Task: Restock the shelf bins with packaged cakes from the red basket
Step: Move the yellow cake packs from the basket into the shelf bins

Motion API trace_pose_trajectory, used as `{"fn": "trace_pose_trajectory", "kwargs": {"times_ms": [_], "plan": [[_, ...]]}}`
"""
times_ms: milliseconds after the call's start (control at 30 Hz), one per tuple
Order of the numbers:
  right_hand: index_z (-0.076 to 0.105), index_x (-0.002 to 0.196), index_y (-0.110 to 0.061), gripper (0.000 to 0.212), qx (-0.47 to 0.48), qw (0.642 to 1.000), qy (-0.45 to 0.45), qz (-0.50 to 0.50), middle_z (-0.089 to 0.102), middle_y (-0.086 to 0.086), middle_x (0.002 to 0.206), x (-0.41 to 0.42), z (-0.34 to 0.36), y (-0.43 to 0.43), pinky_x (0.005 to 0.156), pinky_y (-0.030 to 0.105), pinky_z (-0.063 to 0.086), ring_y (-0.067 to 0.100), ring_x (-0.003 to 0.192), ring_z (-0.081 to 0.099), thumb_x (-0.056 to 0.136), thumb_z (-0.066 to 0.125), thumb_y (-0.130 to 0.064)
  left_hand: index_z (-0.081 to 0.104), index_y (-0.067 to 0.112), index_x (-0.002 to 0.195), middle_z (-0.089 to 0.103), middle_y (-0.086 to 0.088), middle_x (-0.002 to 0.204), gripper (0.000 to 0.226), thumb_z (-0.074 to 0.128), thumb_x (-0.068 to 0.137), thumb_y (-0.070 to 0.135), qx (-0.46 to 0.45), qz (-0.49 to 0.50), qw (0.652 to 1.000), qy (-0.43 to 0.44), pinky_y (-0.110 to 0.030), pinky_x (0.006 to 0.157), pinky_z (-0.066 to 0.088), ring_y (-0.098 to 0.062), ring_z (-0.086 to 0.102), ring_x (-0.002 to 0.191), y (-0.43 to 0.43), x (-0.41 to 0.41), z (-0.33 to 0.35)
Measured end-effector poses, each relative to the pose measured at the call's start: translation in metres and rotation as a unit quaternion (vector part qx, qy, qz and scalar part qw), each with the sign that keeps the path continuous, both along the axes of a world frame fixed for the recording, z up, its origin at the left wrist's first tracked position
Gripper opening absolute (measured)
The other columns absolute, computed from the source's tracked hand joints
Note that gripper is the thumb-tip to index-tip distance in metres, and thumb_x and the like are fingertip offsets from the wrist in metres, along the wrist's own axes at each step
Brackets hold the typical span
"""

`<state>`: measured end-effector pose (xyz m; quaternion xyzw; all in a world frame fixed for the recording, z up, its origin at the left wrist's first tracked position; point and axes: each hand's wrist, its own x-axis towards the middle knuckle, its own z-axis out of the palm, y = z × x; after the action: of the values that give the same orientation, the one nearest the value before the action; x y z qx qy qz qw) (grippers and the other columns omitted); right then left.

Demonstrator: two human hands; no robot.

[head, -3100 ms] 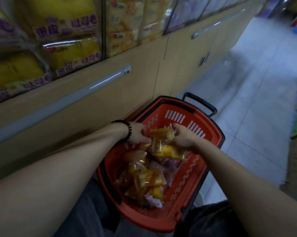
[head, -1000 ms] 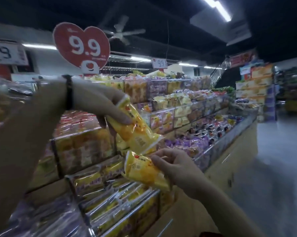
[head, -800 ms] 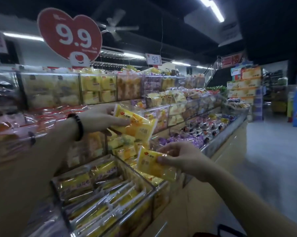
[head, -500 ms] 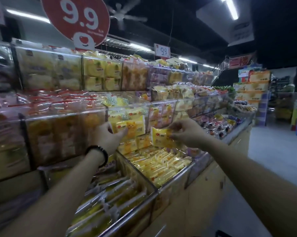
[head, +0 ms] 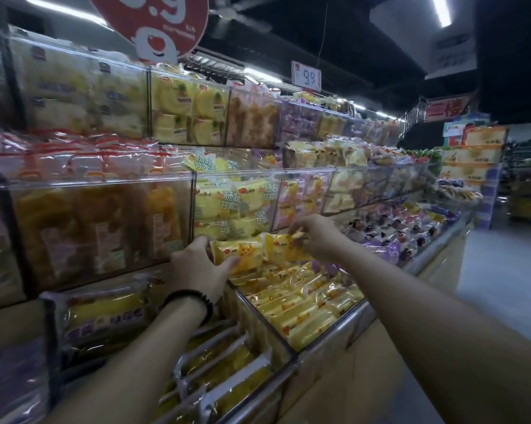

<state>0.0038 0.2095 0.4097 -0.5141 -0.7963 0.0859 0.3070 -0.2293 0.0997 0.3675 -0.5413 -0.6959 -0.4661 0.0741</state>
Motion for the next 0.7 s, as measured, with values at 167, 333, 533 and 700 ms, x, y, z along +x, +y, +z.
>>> {"fn": "trace_pose_trajectory", "kwargs": {"times_ms": [167, 333, 533, 700], "plan": [[0.076, 0.106, -0.032, 0.031, 0.022, 1.000, -0.016, 0.001, 0.064, 0.001, 0.128, -0.025, -0.019, 0.020, 0.084, 0.031, 0.061, 0.007, 0.094, 0.065, 0.093, 0.072, -0.004, 0.067, 0.019, 0.099, 0.068, 0.003, 0.086, 0.047, 0.082, 0.077, 0.058, 0.004, -0.022, 1.000, -0.012, -0.029, 0.069, 0.054, -0.019, 0.067, 0.083, 0.008, -0.001, -0.006], [0.075, 0.114, -0.037, 0.032, 0.086, 0.988, -0.091, -0.090, 0.068, -0.001, 0.114, -0.038, -0.033, 0.026, 0.071, 0.033, 0.045, 0.020, 0.102, 0.058, 0.094, 0.073, -0.012, 0.074, 0.022, 0.107, 0.073, 0.006, 0.091, 0.034, 0.077, 0.084, 0.045, -0.014, -0.059, 0.997, -0.047, -0.023, 0.068, 0.054, -0.015, 0.070, 0.085, 0.005, 0.000, -0.005], [0.073, 0.122, -0.023, 0.041, 0.017, 0.997, -0.069, -0.022, 0.070, 0.003, 0.127, -0.049, -0.029, 0.033, 0.083, 0.037, 0.065, 0.019, 0.102, 0.070, 0.091, 0.068, 0.004, 0.071, 0.020, 0.101, 0.070, 0.004, 0.090, 0.030, 0.086, 0.081, 0.036, 0.026, -0.047, 0.996, -0.068, -0.024, 0.073, 0.050, -0.014, 0.064, 0.083, 0.002, 0.000, -0.002], [0.063, 0.133, -0.032, 0.051, 0.101, 0.990, 0.028, 0.096, 0.061, -0.008, 0.131, -0.050, -0.008, 0.010, 0.091, 0.033, 0.058, 0.011, 0.109, 0.061, 0.085, 0.070, -0.015, 0.074, 0.018, 0.105, 0.073, 0.003, 0.093, 0.037, 0.089, 0.078, 0.039, 0.039, -0.035, 0.996, -0.076, -0.022, 0.073, 0.048, -0.012, 0.064, 0.083, 0.003, 0.000, -0.002]]}}
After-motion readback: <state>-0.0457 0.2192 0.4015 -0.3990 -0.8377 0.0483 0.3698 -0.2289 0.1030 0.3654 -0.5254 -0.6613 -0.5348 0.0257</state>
